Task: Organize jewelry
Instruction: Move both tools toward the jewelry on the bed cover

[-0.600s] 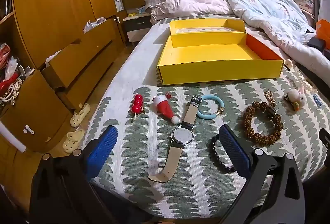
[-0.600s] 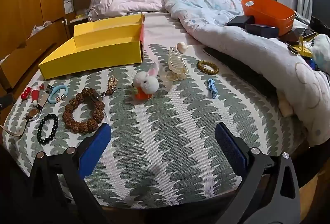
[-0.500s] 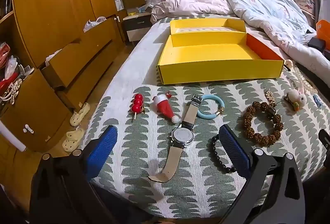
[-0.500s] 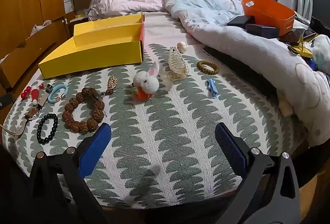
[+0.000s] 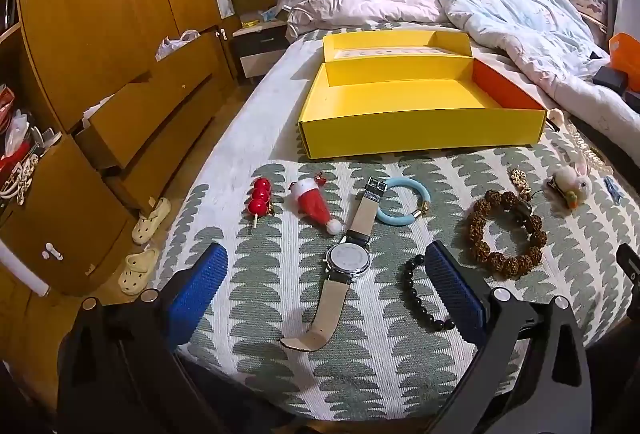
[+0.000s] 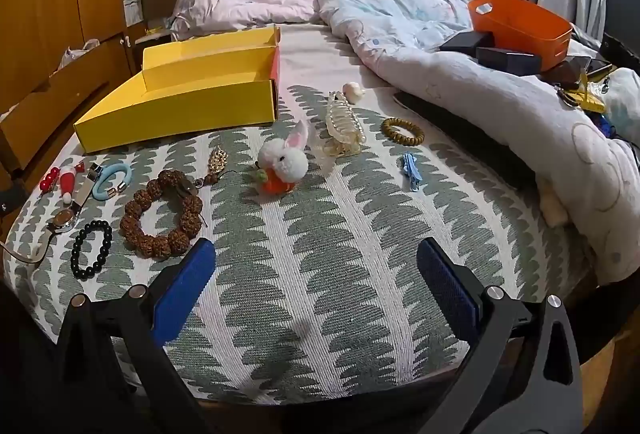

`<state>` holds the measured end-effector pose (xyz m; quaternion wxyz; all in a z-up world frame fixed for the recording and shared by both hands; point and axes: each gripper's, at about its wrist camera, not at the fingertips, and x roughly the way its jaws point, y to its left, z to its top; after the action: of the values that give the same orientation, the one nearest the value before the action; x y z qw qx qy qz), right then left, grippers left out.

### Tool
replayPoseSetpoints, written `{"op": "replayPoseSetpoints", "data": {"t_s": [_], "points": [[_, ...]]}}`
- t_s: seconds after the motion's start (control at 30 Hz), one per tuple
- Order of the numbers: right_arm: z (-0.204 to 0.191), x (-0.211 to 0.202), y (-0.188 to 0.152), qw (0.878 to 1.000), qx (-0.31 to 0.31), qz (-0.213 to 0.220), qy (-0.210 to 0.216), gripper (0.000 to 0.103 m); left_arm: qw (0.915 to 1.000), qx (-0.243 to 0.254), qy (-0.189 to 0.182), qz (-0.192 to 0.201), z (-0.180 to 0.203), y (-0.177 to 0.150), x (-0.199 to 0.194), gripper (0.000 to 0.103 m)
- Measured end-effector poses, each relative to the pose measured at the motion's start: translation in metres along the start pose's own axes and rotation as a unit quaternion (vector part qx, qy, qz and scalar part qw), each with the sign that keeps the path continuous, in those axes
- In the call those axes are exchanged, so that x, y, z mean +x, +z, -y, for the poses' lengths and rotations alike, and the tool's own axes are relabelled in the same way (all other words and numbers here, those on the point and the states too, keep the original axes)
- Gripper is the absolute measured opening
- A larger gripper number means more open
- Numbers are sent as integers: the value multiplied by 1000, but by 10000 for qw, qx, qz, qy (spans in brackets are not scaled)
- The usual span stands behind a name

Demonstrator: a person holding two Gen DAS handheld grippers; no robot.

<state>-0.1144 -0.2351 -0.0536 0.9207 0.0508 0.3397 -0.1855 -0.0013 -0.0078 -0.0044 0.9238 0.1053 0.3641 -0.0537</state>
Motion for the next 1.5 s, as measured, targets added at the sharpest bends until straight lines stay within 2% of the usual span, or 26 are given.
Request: {"op": "replayPoseSetpoints", "data": {"t_s": [0.37,0.5,0.57,0.67,0.83,1.0,1.17,1.3,1.4,1.5], "points": [[2,-1,3,9999,77,0,139,100,9999,94,-41,-18,-2,2,4,98],[15,-7,8,9986,223,97,471,100,9998,28,179,40,-10,3,6,98],[22,-7,11,9987,197,108,462,100,9998,-29,218,-12,-16,3,9,98],[35,-1,17,9993,163,-18,346,100,9995,-163,175,-225,-28,7,19,98],[48,4,23,9961,261,-162,822,100,9971,-329,-69,-688,-47,13,40,98],[39,19,26,9930,72,-669,968,100,9945,-516,-24,-913,-63,19,45,98],[41,22,28,9916,53,-729,1068,100,9916,-491,101,-1190,-72,27,49,97],[52,26,35,9899,136,-786,1175,100,9860,-445,-161,-1599,-77,30,57,97],[59,31,40,9859,226,-893,1399,100,9838,-272,-236,-1756,-70,32,61,98],[70,35,43,9868,286,-999,1240,100,9837,41,-208,-1788,-52,34,62,98]]}}
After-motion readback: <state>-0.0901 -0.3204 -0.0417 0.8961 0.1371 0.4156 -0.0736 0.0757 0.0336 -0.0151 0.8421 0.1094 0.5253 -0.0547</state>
